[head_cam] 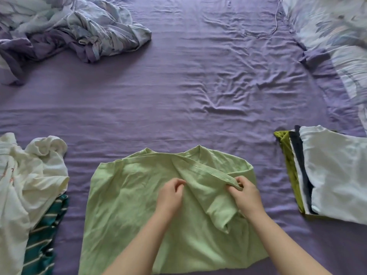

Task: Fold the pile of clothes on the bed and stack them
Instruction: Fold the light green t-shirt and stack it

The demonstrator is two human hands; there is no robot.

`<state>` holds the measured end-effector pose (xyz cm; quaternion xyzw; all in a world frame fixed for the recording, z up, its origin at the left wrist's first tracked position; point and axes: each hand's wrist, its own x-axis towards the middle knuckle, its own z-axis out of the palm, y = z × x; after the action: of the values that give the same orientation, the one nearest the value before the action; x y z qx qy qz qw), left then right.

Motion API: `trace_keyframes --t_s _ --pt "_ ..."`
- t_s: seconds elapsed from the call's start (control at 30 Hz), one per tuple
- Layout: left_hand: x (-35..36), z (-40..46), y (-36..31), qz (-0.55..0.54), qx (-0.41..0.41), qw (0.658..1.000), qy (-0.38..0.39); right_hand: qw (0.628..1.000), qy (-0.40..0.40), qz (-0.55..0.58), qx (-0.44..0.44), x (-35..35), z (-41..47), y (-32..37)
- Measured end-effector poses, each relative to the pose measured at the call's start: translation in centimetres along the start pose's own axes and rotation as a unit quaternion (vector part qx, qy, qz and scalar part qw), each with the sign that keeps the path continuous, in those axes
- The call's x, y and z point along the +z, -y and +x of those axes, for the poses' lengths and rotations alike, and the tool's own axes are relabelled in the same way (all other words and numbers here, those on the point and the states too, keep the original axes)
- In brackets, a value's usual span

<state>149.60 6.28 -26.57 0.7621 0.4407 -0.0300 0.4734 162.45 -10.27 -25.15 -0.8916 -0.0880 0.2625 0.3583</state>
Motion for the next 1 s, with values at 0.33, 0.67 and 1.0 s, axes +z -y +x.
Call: trace_keyframes --t_s 0.33,0.67,1.0 --pt "8.3 1.1 -7.5 -0.129 -0.004 0.975 0.181 0.996 -0.078 0.014 0.030 -7.6 9.1 1.9" --pt "11.5 -3.2 -4.2 -0.173 -0.009 0.982 0.075 0.995 -0.068 -0.007 0.068 -1.4 -4.2 -7.4" --pt "12.8 -8.3 -3.2 -0.220 -0.018 0.971 0.092 0.982 -0.022 -0.182 0.040 -2.3 -9.0 -10.3"
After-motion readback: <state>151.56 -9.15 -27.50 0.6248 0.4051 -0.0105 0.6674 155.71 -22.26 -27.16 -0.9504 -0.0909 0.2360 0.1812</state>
